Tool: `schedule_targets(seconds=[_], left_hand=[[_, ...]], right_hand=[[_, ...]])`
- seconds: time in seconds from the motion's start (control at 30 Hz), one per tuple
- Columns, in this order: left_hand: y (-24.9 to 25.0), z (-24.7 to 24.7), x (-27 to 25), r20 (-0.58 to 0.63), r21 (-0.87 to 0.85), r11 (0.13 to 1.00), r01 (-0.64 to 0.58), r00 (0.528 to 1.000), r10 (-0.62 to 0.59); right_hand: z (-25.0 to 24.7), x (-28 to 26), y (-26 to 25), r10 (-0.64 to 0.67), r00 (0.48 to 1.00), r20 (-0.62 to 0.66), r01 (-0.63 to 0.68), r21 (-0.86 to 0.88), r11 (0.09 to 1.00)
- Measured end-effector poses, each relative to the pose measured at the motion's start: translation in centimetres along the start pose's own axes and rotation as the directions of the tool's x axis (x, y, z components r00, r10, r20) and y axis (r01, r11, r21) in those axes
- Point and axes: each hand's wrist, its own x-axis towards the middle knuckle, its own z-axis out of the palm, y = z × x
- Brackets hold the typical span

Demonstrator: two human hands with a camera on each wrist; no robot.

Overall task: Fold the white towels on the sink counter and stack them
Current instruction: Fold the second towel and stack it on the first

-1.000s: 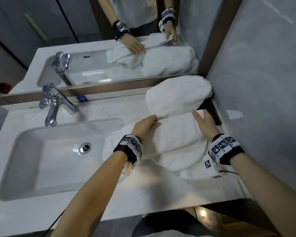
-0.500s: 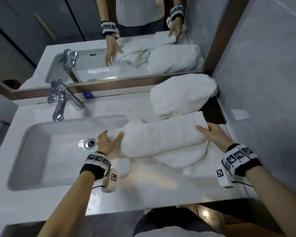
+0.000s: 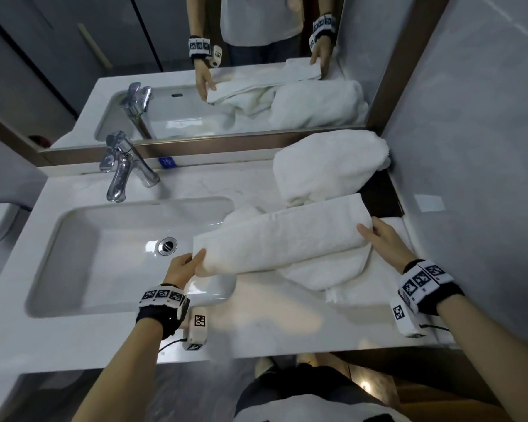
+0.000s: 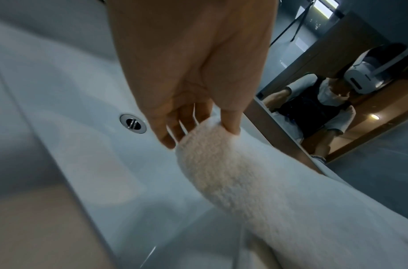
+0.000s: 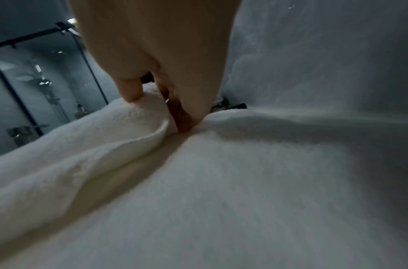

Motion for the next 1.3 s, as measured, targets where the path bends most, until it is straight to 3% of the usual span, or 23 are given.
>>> schedule_targets(seconds=[0.1, 0.23, 0.4, 0.5, 0.6, 0.73, 0.97, 1.03, 1.1, 1.2, 1.3], left_hand=[[1.3, 0.5, -1.0, -0.111, 0.053, 0.988, -0.144, 0.983, 0.149], [6.8, 0.4, -2.2, -0.234, 0.125, 0.890, -0.439, 0.859, 0.456], [16.0, -1.1, -3.8, -0.325, 0.165, 0.749, -0.642, 0.682, 0.656], [20.3, -2.1, -5.2, -0.337, 0.080, 0.684, -0.725, 0.626, 0.703], [22.4, -2.1, -6.4, -0.341, 0.003, 0.683, -0.731, 0.641, 0.688], [21.4, -1.0, -6.6, -0.214, -0.127, 0.746, -0.654, 0.752, 0.624], [21.1, -1.9, -7.7, -0.162, -0.195, 0.697, -0.690, 0.723, 0.671], [21.7, -2.4, -7.3, -0.136, -0.181, 0.719, -0.671, 0.741, 0.657], [22.0, -2.2, -5.9, -0.117, -0.161, 0.765, -0.623, 0.782, 0.612], [21.6, -0.7, -2.6, -0.143, 0.005, 0.834, -0.552, 0.825, 0.546], [19.7, 1.5, 1.4, -0.096, 0.128, 0.907, -0.402, 0.905, 0.415]], right_hand=[[0.3, -0.1, -1.1, -0.089, 0.995, -0.042, 0.087, -0.036, 0.996], [0.3, 0.4, -5.1, -0.268, 0.944, -0.190, 0.268, -0.026, 0.963], [-2.2, 0.8, -12.5, -0.444, 0.798, -0.407, 0.439, -0.110, 0.892], [-4.7, 0.2, -16.5, -0.541, 0.702, -0.463, 0.518, -0.190, 0.834], [-6.5, -0.7, -18.3, -0.563, 0.680, -0.469, 0.502, -0.262, 0.824], [-7.2, -1.7, -17.4, -0.512, 0.699, -0.499, 0.403, -0.316, 0.859], [-8.3, -3.8, -16.3, -0.533, 0.673, -0.514, 0.420, -0.327, 0.846], [-8.9, -3.2, -16.3, -0.514, 0.700, -0.495, 0.410, -0.311, 0.858], [-9.2, -1.8, -15.8, -0.451, 0.762, -0.464, 0.356, -0.280, 0.891], [-8.7, 1.4, -14.1, -0.342, 0.849, -0.403, 0.233, -0.296, 0.926], [-7.5, 4.7, -11.7, -0.253, 0.901, -0.354, 0.124, -0.349, 0.929]])
